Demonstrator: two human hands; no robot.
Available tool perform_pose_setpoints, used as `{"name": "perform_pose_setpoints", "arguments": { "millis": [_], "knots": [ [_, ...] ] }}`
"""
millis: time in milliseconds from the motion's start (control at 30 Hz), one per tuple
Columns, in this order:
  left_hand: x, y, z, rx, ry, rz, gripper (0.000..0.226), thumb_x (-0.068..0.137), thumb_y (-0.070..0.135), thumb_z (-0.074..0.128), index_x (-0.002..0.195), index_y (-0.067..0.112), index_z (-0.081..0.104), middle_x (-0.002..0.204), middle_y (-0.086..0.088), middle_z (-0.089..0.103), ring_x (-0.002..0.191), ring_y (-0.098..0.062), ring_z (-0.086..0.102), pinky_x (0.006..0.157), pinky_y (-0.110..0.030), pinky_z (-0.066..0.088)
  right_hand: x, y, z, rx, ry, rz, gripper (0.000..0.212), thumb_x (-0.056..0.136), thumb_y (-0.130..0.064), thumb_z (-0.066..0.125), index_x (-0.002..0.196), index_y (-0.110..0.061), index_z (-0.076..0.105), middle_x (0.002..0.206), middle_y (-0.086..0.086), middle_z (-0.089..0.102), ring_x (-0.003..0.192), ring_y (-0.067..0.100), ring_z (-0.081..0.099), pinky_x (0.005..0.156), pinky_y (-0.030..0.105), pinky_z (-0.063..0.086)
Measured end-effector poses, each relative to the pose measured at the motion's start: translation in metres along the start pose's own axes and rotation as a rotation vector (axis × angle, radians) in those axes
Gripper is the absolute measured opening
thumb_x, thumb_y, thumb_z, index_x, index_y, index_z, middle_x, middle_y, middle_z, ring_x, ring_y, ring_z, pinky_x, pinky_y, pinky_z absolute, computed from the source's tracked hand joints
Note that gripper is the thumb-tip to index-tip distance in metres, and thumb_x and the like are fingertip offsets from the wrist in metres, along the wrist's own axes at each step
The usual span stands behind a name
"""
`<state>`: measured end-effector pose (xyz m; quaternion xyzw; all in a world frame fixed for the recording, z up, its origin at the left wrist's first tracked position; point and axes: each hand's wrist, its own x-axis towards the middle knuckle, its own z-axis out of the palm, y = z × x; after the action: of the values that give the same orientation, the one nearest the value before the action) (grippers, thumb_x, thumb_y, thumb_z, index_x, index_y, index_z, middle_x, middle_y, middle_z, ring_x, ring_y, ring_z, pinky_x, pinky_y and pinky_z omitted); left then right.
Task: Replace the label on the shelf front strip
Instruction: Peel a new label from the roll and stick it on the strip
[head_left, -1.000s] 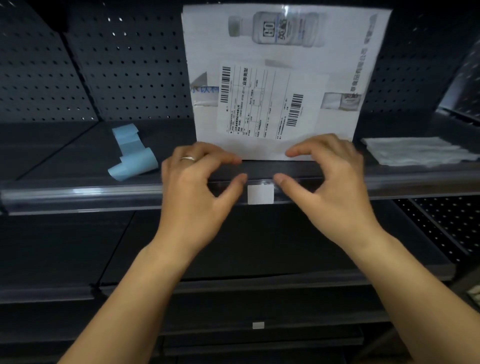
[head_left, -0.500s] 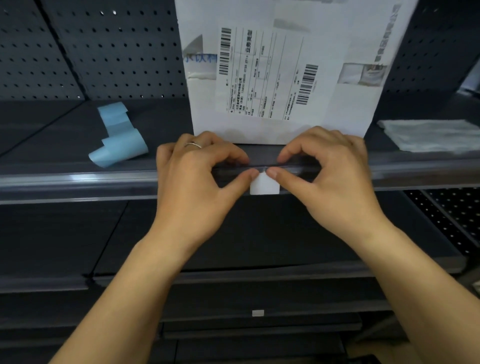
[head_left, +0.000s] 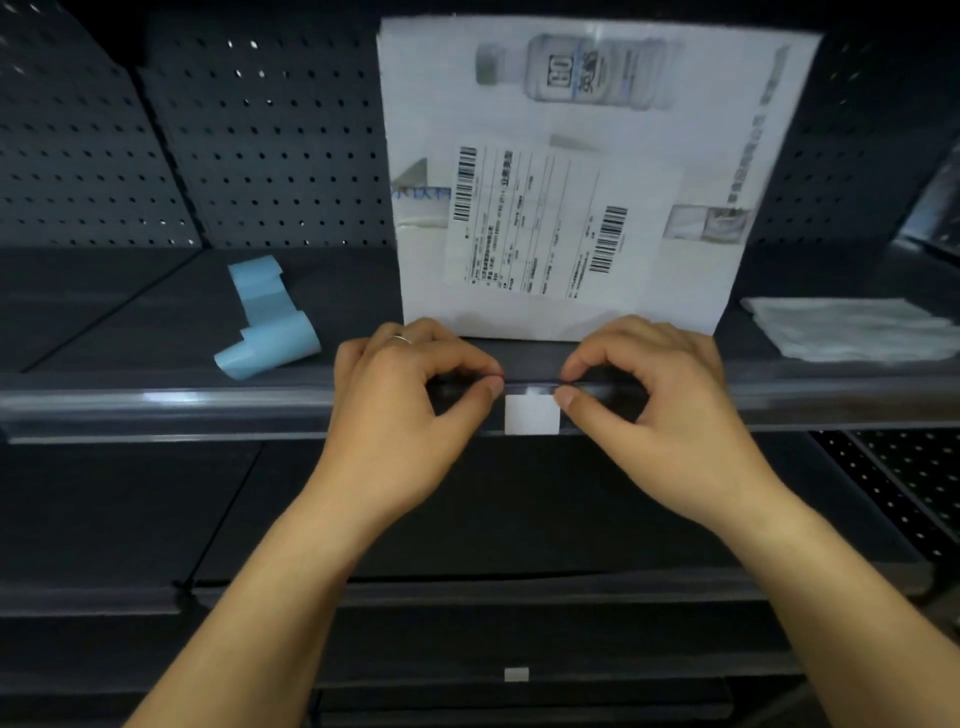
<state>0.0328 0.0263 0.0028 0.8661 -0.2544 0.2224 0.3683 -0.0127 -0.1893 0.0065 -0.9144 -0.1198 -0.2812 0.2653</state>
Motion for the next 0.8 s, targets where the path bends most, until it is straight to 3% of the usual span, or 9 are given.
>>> {"name": "perform_pose_setpoints", "arguments": {
  "millis": [67, 167, 367, 800],
  "knots": [
    [-0.0008, 0.0016, 0.0011, -0.005, 0.007, -0.008, 0.002, 0.086, 0.044, 0.073, 0.087, 0.042, 0.073, 0.086, 0.019, 0.064, 0.094, -0.003, 0.054, 0.094, -0.014, 0.024, -0.0012, -0.0003, -0.0005, -0.005, 0.001, -0.009, 0.012, 0.086, -0.046, 0.065, 0.091, -0.035, 0.067, 0.096, -0.021, 0.061, 0.100, 0.001, 0.054, 0.102, 0.034, 0.035],
    [-0.0011, 0.0037, 0.0049, 0.027, 0.040, -0.002, 0.006, 0.084, 0.044, 0.076, 0.085, 0.041, 0.072, 0.082, 0.015, 0.064, 0.090, -0.006, 0.055, 0.087, -0.027, 0.026, -0.0019, 0.0012, 0.0002, -0.017, 0.014, -0.019, 0.012, 0.087, -0.045, 0.065, 0.089, -0.033, 0.066, 0.095, -0.018, 0.062, 0.097, 0.004, 0.054, 0.099, 0.035, 0.036],
    [-0.0023, 0.0047, 0.0068, 0.039, 0.068, -0.003, 0.010, 0.082, 0.043, 0.080, 0.087, 0.037, 0.073, 0.083, 0.013, 0.064, 0.089, -0.010, 0.056, 0.089, -0.032, 0.028, -0.0011, 0.0041, 0.0050, -0.033, 0.046, -0.017, 0.011, 0.086, -0.042, 0.067, 0.086, -0.031, 0.066, 0.093, -0.015, 0.063, 0.093, 0.007, 0.054, 0.095, 0.035, 0.036],
    [-0.0060, -0.0011, 0.0045, 0.084, 0.022, 0.068, 0.022, 0.080, 0.044, 0.080, 0.098, 0.038, 0.069, 0.090, 0.016, 0.059, 0.095, -0.008, 0.051, 0.086, -0.030, 0.024, -0.0046, 0.0058, 0.0063, -0.100, 0.022, -0.055, 0.017, 0.081, -0.037, 0.075, 0.092, -0.030, 0.064, 0.097, -0.014, 0.062, 0.096, 0.008, 0.054, 0.095, 0.029, 0.029]
  ]
}}
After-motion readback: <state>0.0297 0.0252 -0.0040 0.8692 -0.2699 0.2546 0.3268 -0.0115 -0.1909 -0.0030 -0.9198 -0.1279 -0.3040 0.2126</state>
